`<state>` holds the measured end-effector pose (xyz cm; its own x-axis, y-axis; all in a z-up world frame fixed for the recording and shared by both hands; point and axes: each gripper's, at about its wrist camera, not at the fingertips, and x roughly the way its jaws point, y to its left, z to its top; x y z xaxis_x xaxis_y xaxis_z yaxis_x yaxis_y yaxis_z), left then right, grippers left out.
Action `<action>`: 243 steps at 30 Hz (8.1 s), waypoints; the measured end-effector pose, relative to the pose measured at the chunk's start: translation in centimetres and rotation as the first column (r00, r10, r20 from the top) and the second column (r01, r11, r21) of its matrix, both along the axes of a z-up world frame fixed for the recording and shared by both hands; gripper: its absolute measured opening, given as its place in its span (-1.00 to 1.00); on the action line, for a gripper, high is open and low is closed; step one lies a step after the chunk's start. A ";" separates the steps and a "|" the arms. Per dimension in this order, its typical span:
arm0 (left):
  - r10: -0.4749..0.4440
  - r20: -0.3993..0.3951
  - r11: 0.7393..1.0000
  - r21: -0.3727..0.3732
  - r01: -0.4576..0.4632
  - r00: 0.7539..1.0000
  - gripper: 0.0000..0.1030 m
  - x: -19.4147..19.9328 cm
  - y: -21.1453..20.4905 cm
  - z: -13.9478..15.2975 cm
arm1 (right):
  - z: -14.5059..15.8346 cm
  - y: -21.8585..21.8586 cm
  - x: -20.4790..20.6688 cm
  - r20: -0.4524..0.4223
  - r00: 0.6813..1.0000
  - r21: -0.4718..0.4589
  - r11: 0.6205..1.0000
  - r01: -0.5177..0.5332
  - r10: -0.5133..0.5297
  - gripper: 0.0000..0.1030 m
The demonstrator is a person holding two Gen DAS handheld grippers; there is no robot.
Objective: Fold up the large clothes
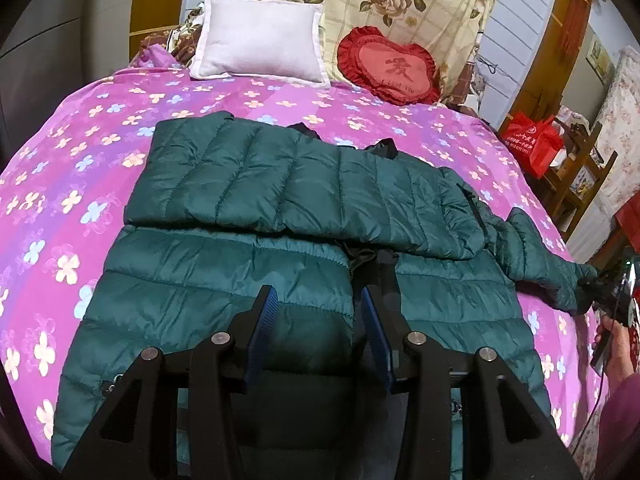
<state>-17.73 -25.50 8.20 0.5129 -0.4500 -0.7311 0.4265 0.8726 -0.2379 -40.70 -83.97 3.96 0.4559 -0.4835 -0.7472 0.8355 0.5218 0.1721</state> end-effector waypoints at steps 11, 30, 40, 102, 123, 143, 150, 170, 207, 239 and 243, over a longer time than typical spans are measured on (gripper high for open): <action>0.003 -0.012 1.000 -0.007 -0.003 1.000 -0.05 -0.3 1.6 0.9 | 8.9 6.8 3.3 0.155 0.966 -0.044 0.979 -0.200 0.205 -0.68; 0.063 -0.007 0.998 -0.012 -0.064 0.998 -0.05 1.4 6.2 1.4 | 13.8 24.7 20.5 0.184 0.791 -0.047 0.809 -0.586 0.583 -0.69; 0.072 -0.024 0.997 -0.002 -0.072 0.997 -0.05 2.3 7.1 0.5 | 10.8 33.4 28.6 0.217 0.681 0.034 0.692 -0.721 0.699 -0.69; 0.102 -0.050 0.994 -0.042 -0.104 0.994 0.10 14.6 1.3 1.0 | 3.2 27.4 22.3 0.079 0.784 0.084 0.780 -0.620 0.615 0.46; 0.060 0.046 0.993 0.103 -0.064 0.997 -0.63 16.3 0.9 -1.0 | 0.7 29.1 29.2 -0.171 0.770 -0.037 0.777 -0.628 0.615 0.62; 0.071 0.053 0.982 0.169 -0.079 0.996 -0.59 16.3 -0.2 -2.5 | 1.4 31.4 28.3 -0.149 0.747 -0.040 0.751 -0.659 0.648 0.69; 0.065 0.061 0.976 0.205 -0.077 0.996 -0.51 16.4 -0.8 -3.2 | -1.3 32.2 29.9 -0.215 0.757 -0.042 0.769 -0.638 0.617 0.72; 0.079 0.041 0.987 0.141 -0.084 0.996 -0.37 16.2 0.5 -2.9 | -1.4 27.3 24.3 -0.050 0.820 0.081 0.821 -0.565 0.569 0.75; 0.016 0.133 0.987 0.155 -0.037 0.991 -0.19 2.7 7.7 1.4 | 2.7 33.3 13.7 -0.042 0.829 0.005 0.830 -0.558 0.558 0.76; 0.018 0.084 0.984 0.174 -0.033 0.996 -0.19 -3.7 11.8 -0.6 | 1.3 38.7 7.8 -0.112 0.798 -0.014 0.802 -0.598 0.593 0.77; 0.020 0.079 0.985 0.170 -0.033 0.997 -0.19 -3.9 11.8 -0.8 | 1.1 38.8 7.5 -0.112 0.799 -0.008 0.804 -0.595 0.590 0.77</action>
<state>-21.62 -13.68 7.38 0.5806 -0.3072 -0.7540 0.4137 0.9089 -0.0517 -33.20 -45.21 5.05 0.5881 -0.1747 -0.7897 0.3725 0.9252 0.0727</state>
